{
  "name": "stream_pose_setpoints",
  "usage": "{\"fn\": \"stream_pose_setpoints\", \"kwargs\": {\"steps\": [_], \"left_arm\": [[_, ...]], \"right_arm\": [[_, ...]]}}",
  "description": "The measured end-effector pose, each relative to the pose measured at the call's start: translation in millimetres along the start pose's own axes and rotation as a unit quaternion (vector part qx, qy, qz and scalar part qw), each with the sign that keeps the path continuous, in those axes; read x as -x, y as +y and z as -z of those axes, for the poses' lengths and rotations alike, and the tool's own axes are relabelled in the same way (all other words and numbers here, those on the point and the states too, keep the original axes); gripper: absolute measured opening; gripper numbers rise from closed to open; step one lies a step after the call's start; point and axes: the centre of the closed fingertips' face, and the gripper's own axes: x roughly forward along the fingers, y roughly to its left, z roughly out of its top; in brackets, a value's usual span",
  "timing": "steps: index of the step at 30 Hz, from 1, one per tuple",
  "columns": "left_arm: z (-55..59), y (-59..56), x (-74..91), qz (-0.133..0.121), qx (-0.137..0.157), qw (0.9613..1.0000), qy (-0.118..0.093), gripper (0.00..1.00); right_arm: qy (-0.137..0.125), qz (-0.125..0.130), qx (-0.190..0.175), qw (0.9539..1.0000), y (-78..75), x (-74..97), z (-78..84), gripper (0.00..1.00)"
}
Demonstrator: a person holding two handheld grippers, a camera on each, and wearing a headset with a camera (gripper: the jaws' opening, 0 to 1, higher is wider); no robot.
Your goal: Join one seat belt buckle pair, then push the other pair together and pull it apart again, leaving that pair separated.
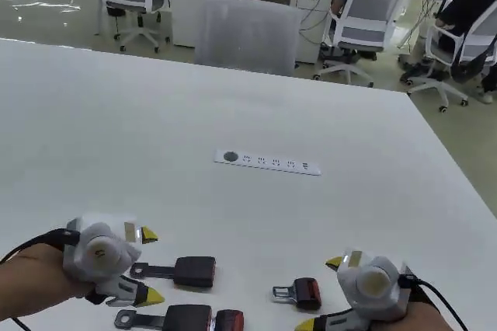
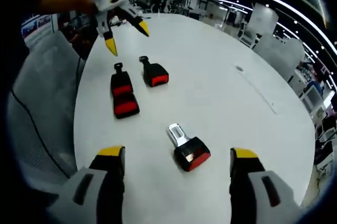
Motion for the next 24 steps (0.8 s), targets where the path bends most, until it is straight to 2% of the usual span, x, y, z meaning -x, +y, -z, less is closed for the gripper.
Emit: {"fn": "stream_pose_setpoints", "kwargs": {"steps": [3,4,8,11,15,17,20,24], "left_arm": [[16.9,-10.8,16.2,-0.006,0.021,0.9998,0.002,0.74],[25.3,-14.6,22.4,-0.012,0.038,0.9992,0.005,0.75],[45.7,-24.3,37.0,-0.024,0.093,0.9953,0.001,0.78],[57.5,-30.1,42.4,-0.032,0.105,0.9939,0.004,0.84],[60.8,-38.2,47.2,-0.038,0.120,0.9921,0.000,0.92],[61.0,-40.2,48.0,-0.039,0.120,0.9920,-0.003,0.93],[61.7,-41.5,46.5,-0.040,0.123,0.9916,-0.002,1.00],[57.6,-45.6,45.6,-0.037,0.118,0.9924,-0.005,1.00]], "right_arm": [[-0.010,-0.002,-0.015,0.9998,11.2,8.2,5.0,0.85],[-0.012,0.000,-0.022,0.9997,14.3,10.6,6.9,0.85],[-0.017,0.002,-0.052,0.9985,27.9,17.9,18.2,0.89],[-0.024,0.009,-0.064,0.9976,32.8,22.0,23.3,0.90],[-0.031,0.017,-0.076,0.9965,37.1,25.3,26.9,0.92],[-0.031,0.018,-0.076,0.9964,38.5,25.9,27.9,0.93],[-0.037,0.022,-0.075,0.9962,40.8,26.4,28.4,1.00],[-0.034,0.025,-0.079,0.9960,39.2,26.5,31.2,1.00]]}}
